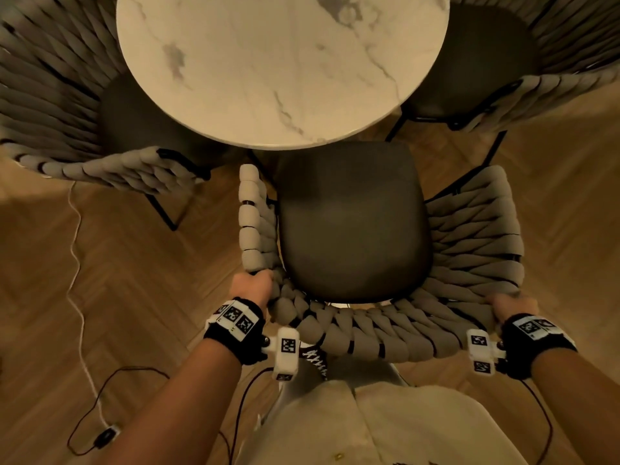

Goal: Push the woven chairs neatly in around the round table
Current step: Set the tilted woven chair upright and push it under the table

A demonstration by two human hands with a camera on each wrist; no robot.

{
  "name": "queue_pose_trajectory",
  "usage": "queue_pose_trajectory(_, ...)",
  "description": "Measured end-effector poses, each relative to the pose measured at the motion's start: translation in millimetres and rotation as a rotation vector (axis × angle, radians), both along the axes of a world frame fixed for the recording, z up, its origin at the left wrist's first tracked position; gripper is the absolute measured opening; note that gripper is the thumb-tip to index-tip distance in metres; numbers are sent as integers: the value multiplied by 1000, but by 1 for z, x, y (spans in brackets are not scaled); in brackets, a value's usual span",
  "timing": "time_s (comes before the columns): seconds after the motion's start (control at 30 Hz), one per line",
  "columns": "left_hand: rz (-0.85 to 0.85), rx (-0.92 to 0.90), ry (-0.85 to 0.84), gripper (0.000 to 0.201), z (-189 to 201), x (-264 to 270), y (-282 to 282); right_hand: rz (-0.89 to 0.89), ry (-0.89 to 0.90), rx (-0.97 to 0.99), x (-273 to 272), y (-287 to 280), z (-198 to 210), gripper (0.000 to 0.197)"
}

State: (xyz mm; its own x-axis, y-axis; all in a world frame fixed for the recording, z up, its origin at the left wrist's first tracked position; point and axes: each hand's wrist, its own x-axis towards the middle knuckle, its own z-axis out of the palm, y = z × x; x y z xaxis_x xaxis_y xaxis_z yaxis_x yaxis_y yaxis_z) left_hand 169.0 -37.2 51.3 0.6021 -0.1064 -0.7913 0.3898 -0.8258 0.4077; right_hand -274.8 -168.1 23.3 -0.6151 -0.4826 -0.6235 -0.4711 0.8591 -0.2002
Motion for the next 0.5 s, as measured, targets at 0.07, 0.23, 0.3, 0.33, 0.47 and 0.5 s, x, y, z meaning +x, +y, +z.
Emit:
queue_pose_trajectory(0.07, -8, 2, 20, 13, 0, 4, -5, -10, -6, -11, 5, 0, 2, 49)
queue_pose_trajectory(0.23, -3, 46, 60, 17, -9, 35, -11, -30, -89, -75, 47, -5, 16, 42)
queue_pose_trajectory(0.3, -12, 40, 53, 21, -19, 47, -10, -22, -99, -81, 55, -5, 14, 42)
queue_pose_trajectory(0.33, -19, 40, 49, 21, -19, 51, -10, -25, -104, -78, 57, -4, 13, 41)
queue_pose_trajectory(0.47, -35, 69, 29, 29, -16, 66, -10, -14, -123, -63, 70, 1, 11, 42)
queue_pose_trajectory(0.5, -23, 73, 30, 36, -16, 69, -9, -2, -125, -62, 76, 1, 11, 43)
